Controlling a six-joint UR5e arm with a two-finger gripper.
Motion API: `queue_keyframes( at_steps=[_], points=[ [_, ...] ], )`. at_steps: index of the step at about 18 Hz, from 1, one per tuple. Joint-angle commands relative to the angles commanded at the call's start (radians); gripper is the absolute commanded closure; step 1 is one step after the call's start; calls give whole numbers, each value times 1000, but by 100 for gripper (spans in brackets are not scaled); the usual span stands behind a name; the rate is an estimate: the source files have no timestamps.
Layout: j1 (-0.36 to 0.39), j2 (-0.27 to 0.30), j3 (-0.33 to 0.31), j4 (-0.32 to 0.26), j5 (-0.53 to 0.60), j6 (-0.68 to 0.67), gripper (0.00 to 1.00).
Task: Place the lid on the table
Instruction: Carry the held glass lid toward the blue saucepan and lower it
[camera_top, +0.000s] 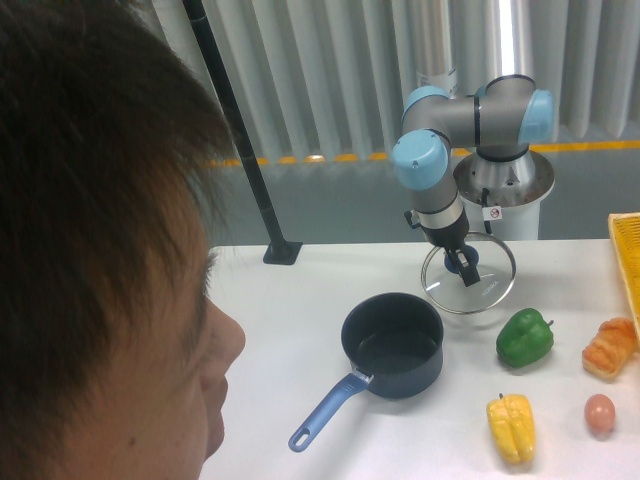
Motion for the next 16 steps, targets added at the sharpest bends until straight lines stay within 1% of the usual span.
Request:
queue_keyframes(
  at_steps=[3, 8, 16],
  points=[
    [-2, -18, 2, 12, 0, -3, 63],
    [-2, -21, 2, 31, -2, -2, 63],
    [-3, -37, 6, 40, 0, -2, 63]
  ],
)
